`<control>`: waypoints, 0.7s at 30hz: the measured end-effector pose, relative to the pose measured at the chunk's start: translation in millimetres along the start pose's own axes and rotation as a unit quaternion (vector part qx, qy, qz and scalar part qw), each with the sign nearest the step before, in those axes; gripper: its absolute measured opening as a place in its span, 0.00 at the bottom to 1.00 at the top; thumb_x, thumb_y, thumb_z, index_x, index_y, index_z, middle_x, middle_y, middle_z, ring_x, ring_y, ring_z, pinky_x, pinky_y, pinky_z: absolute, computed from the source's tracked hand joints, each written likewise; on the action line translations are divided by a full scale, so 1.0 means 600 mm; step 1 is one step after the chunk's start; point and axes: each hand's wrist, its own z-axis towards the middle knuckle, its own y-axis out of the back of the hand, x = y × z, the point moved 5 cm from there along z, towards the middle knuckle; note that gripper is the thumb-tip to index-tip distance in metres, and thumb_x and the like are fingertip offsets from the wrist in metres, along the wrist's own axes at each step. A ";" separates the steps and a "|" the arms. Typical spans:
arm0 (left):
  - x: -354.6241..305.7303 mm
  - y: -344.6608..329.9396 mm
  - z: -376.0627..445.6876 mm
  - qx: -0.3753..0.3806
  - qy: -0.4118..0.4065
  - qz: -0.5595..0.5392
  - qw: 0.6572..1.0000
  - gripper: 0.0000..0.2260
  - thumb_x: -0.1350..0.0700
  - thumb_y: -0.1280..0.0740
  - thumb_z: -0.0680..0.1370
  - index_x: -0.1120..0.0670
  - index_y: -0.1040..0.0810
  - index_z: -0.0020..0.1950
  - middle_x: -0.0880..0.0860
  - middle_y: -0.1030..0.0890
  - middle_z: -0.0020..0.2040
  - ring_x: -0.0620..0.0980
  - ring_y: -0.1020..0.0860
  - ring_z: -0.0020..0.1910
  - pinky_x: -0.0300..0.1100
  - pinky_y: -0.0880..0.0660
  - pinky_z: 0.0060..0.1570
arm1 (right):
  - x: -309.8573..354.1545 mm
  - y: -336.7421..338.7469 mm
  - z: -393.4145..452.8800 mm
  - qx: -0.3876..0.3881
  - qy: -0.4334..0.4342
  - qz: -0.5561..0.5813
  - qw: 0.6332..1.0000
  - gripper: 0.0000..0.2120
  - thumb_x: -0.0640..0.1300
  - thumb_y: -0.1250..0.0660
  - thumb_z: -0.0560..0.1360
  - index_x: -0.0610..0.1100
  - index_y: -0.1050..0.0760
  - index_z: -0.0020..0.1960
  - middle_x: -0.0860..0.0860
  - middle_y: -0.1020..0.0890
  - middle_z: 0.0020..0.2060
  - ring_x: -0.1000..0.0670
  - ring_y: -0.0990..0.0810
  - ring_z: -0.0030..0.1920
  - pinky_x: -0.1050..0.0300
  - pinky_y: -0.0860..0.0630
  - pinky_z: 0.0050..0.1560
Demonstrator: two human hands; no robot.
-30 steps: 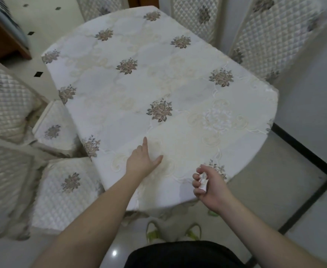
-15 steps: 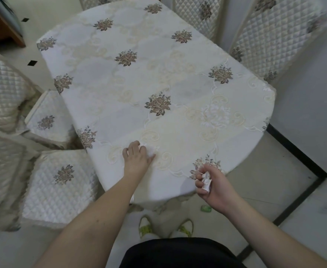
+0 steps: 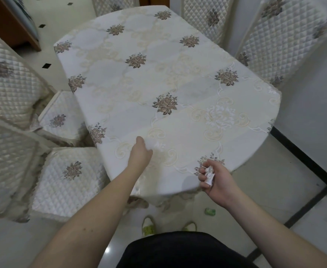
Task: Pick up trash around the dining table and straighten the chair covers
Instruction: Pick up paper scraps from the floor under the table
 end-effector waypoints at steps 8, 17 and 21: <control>0.005 0.019 -0.011 0.042 0.146 -0.234 0.960 0.18 0.58 0.43 0.76 0.45 0.32 0.64 0.55 0.24 0.43 0.54 0.24 0.35 0.43 0.24 0.28 | -0.003 -0.007 -0.005 0.011 -0.009 0.022 1.000 0.08 0.45 0.40 0.76 0.45 0.31 0.39 0.50 0.30 0.29 0.54 0.35 0.24 0.64 0.45 0.19; 0.002 0.006 -0.047 0.168 0.249 -0.374 0.878 0.21 0.35 0.34 0.73 0.52 0.26 0.49 0.51 0.26 0.40 0.46 0.36 0.26 0.36 0.39 0.22 | -0.006 -0.004 -0.013 0.018 -0.012 0.031 0.999 0.07 0.45 0.38 0.75 0.45 0.31 0.39 0.51 0.30 0.30 0.53 0.35 0.25 0.64 0.45 0.20; -0.003 -0.002 -0.044 0.157 0.259 -0.414 0.858 0.20 0.36 0.50 0.79 0.49 0.31 0.59 0.59 0.21 0.46 0.45 0.36 0.21 0.34 0.44 0.20 | -0.005 -0.002 -0.015 0.020 -0.007 0.040 0.999 0.06 0.45 0.38 0.74 0.45 0.31 0.39 0.50 0.30 0.30 0.53 0.35 0.25 0.64 0.45 0.20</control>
